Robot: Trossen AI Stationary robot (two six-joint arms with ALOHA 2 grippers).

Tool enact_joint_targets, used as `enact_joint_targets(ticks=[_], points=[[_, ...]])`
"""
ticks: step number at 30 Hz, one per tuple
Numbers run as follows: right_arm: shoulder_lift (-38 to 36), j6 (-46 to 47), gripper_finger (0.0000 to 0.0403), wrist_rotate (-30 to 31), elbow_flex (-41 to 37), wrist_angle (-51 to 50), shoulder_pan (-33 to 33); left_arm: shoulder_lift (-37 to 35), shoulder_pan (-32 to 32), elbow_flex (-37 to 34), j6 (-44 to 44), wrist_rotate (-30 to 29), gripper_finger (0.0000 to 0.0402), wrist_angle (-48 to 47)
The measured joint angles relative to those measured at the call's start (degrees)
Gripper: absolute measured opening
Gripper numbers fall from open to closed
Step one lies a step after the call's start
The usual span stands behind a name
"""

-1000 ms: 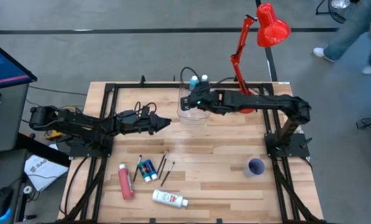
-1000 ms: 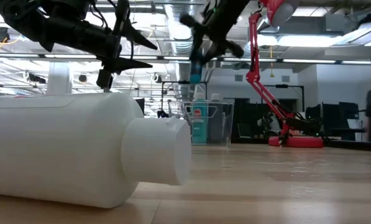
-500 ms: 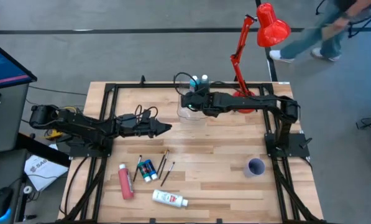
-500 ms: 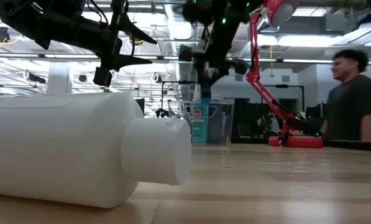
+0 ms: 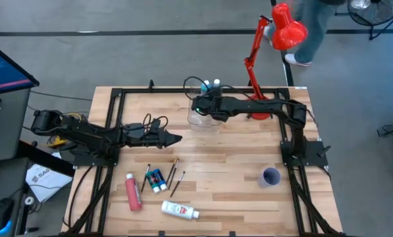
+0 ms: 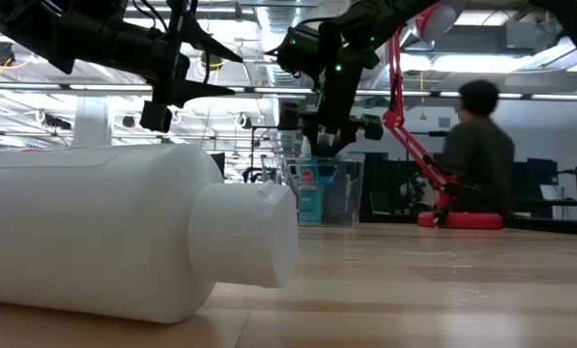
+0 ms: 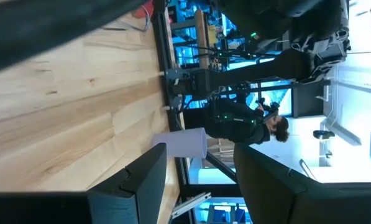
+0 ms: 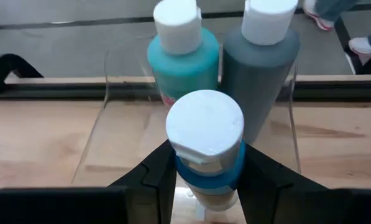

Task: Pick & Place Paint Supplies
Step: Put the blue paint bottle into the transparent bin

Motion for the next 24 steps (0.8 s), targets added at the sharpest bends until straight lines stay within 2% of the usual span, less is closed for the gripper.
enact_joint_targets(ticks=[3, 24], points=[[1.61, -0.18, 0.0124, 0.27, 0.13, 2.22, -0.08, 0.0, -0.11, 0.0, 0.0, 0.02, 0.0182, -0.07], [3.56, 2.88, 0.0125, -1.24, -0.42, 0.89, -3.77, 0.0, -0.11, 0.0, -0.04, 0.45, 0.0182, -0.35]])
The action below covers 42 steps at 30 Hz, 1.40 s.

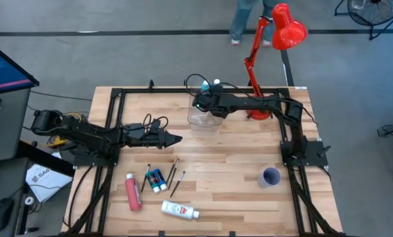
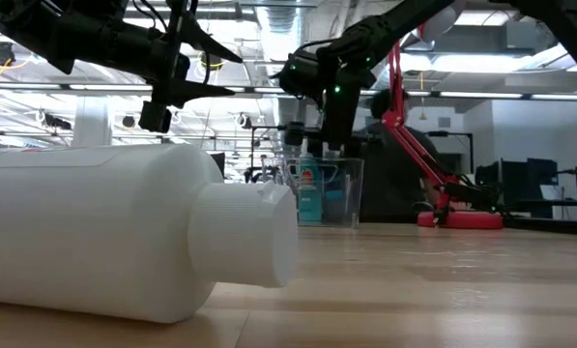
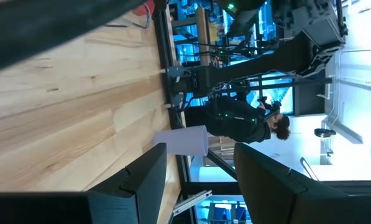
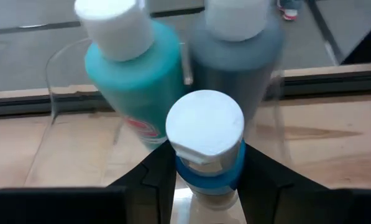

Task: Pick & Place Paint Supplies
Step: Put the blue paint bottle into the transparent bin

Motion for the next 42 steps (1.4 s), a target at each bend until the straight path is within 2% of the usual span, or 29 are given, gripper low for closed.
enact_joint_targets(ticks=[2, 16, 30, 42], points=[[0.64, 0.0, 0.0126, -1.91, -0.11, -0.48, -0.04, 0.01, 0.0, 0.0, 0.0, 0.02, 0.0182, 0.02], [3.79, -1.02, 0.0127, -2.52, -0.04, 1.82, -0.17, 0.0, 0.0, 0.0, 0.0, -0.36, 0.0182, 0.0], [3.78, -1.39, 0.0128, -3.44, -0.04, 3.48, -2.39, 0.0, 0.0, 0.0, 0.0, -1.55, 0.0182, -0.02], [3.78, -1.73, 0.0154, -3.64, -0.04, 3.03, -2.51, 0.02, 0.0, 0.0, 0.02, -1.91, 0.0182, -0.02]])
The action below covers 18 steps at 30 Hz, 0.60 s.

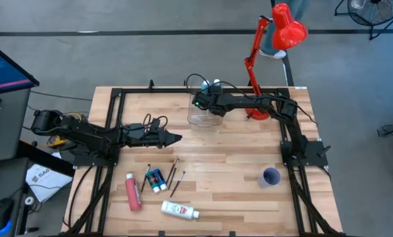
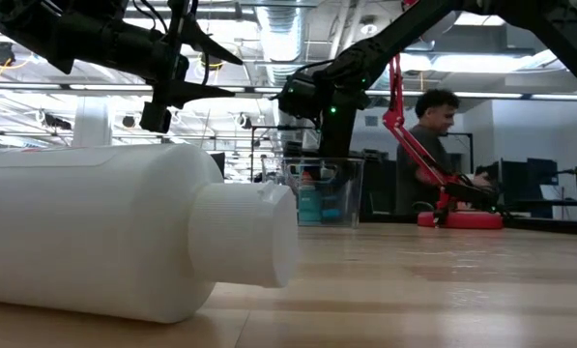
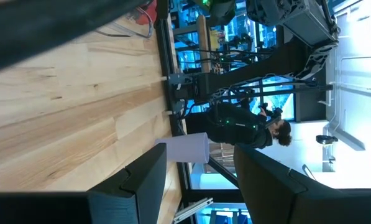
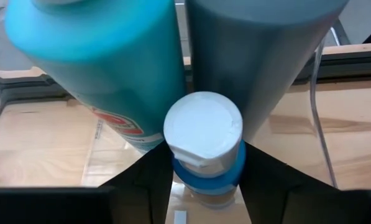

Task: Pick & Place Paint Supplies
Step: Put the blue paint bottle into the transparent bin

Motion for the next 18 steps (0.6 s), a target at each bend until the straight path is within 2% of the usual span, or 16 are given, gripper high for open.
enact_joint_targets(ticks=[10, 18], points=[[0.0, 0.0, 0.0156, -0.02, 0.0, -1.32, 0.0, -0.02, 0.0, 0.0, 0.0, -0.1, 0.0182, 0.0], [-0.01, 0.02, 0.0184, 0.01, 0.0, -1.3, 0.04, 0.0, 0.0, 0.0, 0.0, -0.21, 0.0182, 0.0]])
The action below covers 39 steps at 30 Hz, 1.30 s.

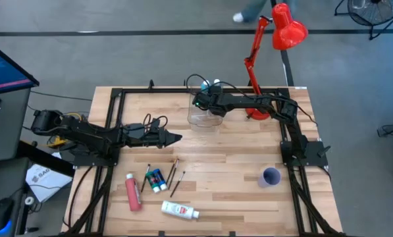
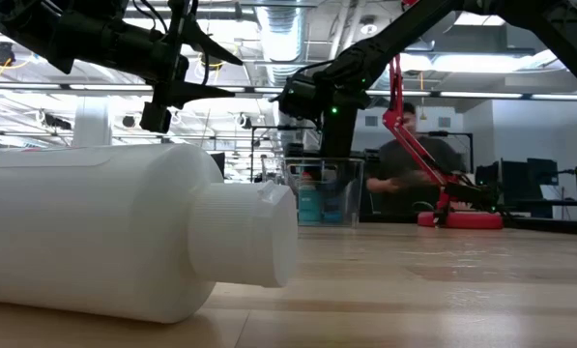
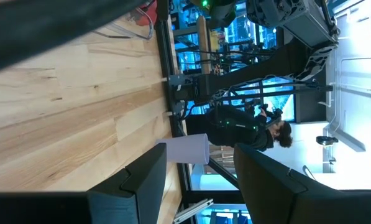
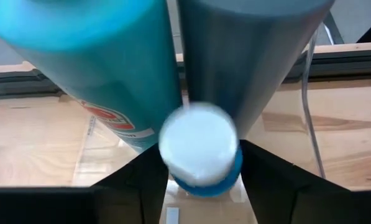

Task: Pick & Place Paint Supplies
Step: Put the blue paint bottle into the transparent bin

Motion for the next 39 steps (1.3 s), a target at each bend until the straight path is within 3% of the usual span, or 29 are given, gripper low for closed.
enact_joint_targets(ticks=[13, 39], points=[[-0.06, 0.02, 0.0224, -0.03, 0.0, 0.03, 0.38, -0.02, 0.0, 0.0, 0.0, 0.0, 0.0182, -0.39], [-0.08, 0.59, 0.0246, -2.79, 0.02, 0.01, 1.17, -0.02, 0.0, 0.0, 0.02, 0.0, 0.0182, -0.72]])
